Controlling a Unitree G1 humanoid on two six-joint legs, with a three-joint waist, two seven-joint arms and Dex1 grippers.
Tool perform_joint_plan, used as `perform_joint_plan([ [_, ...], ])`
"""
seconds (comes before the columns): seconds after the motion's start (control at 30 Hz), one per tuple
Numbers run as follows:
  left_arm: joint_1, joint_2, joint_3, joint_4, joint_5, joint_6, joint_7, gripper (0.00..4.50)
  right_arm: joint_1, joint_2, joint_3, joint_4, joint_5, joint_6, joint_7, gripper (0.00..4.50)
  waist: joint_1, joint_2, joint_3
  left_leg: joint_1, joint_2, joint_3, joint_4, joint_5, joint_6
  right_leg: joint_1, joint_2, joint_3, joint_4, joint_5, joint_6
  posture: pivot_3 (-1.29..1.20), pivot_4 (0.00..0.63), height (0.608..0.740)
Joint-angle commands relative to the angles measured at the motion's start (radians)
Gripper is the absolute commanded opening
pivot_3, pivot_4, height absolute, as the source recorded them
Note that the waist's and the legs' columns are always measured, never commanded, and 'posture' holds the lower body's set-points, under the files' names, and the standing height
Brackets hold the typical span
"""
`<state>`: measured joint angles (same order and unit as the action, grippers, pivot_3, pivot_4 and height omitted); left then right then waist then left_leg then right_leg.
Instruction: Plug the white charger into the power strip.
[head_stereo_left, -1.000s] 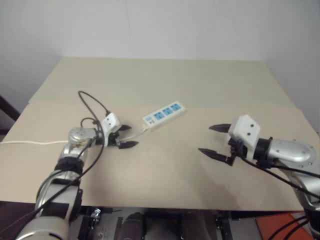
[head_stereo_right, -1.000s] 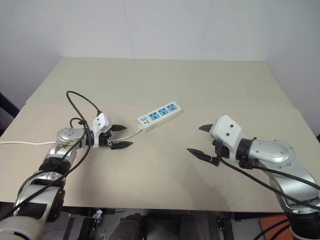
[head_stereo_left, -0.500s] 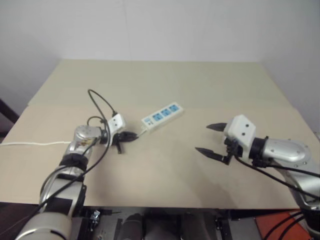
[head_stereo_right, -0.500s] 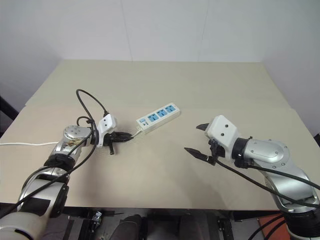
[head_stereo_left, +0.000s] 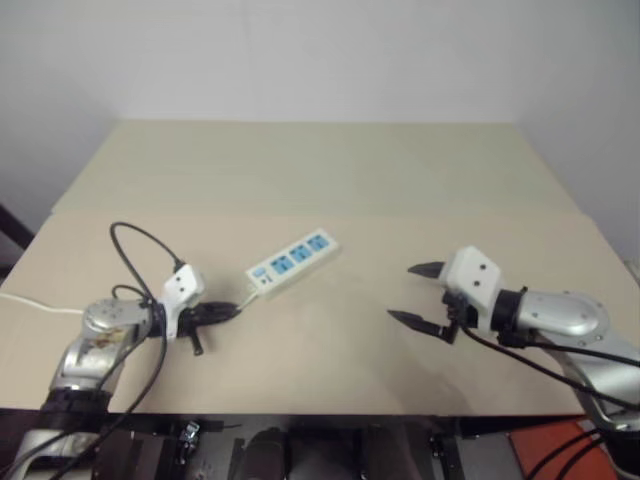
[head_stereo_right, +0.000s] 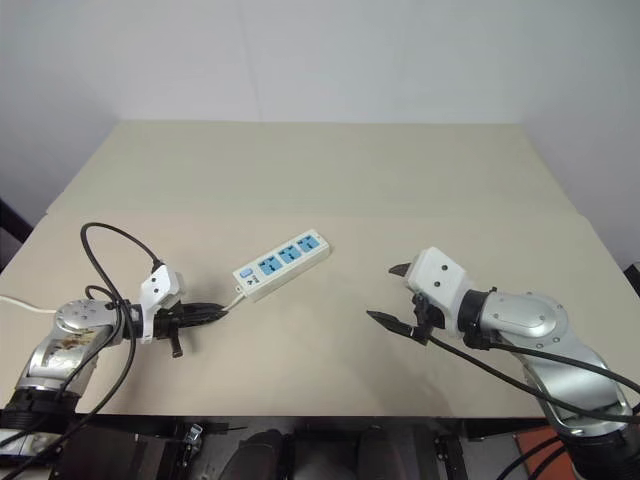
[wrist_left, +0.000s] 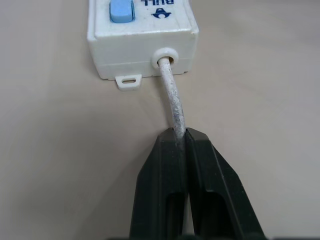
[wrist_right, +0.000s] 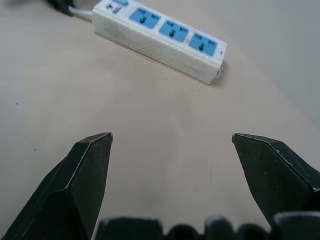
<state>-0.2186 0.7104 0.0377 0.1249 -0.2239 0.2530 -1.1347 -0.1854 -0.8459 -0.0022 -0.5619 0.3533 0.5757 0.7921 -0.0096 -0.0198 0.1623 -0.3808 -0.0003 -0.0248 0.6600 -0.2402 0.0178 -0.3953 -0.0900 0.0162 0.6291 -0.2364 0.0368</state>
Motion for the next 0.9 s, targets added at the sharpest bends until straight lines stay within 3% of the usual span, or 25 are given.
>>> perform_joint_plan([
  [0.03,0.028,-0.014,0.009,-0.065,-0.005,-0.041,0.042,0.83,-0.021,0.003,0.003,0.004,-0.02,-0.034,0.004,4.5,0.006,0.0,0.0,0.0,0.0,0.0,0.0,0.0,0.0,0.0,0.0,0.0,-0.001,0.0,0.0,0.0,0.15,0.74],
  [0.27,0.063,-0.03,0.059,-0.148,-0.038,-0.079,0.114,2.99,-0.003,0.0,-0.011,0.022,-0.026,-0.06,0.021,4.5,0.008,0.0,0.0,-0.005,-0.001,0.0,0.0,0.0,0.0,-0.004,-0.001,0.0,-0.001,0.0,0.0,0.0,0.15,0.74],
  [0.43,0.119,-0.045,0.111,-0.197,-0.055,-0.213,0.142,4.49,0.014,0.004,-0.02,0.019,-0.029,-0.065,0.01,4.5,0.003,0.0,0.0,-0.004,0.0,0.0,0.0,0.0,0.0,-0.004,-0.001,0.0,-0.001,0.0,-0.001,0.0,0.15,0.74],
  [0.57,0.087,-0.119,0.137,-0.131,-0.042,-0.361,0.214,4.49,0.028,0.01,-0.016,0.024,-0.027,-0.074,0.011,4.5,0.008,0.0,0.0,-0.004,0.0,0.0,0.0,0.0,0.0,-0.003,-0.001,0.0,-0.001,0.0,-0.001,0.0,0.15,0.74],
  [0.9,-0.053,-0.256,0.052,0.197,-0.041,-0.456,0.188,4.49,0.02,0.041,-0.004,0.042,-0.059,-0.08,0.001,4.5,0.013,-0.001,0.0,-0.003,-0.003,0.0,0.0,0.0,0.0,-0.001,0.0,-0.001,-0.001,0.0,-0.001,0.0,0.15,0.74],
])
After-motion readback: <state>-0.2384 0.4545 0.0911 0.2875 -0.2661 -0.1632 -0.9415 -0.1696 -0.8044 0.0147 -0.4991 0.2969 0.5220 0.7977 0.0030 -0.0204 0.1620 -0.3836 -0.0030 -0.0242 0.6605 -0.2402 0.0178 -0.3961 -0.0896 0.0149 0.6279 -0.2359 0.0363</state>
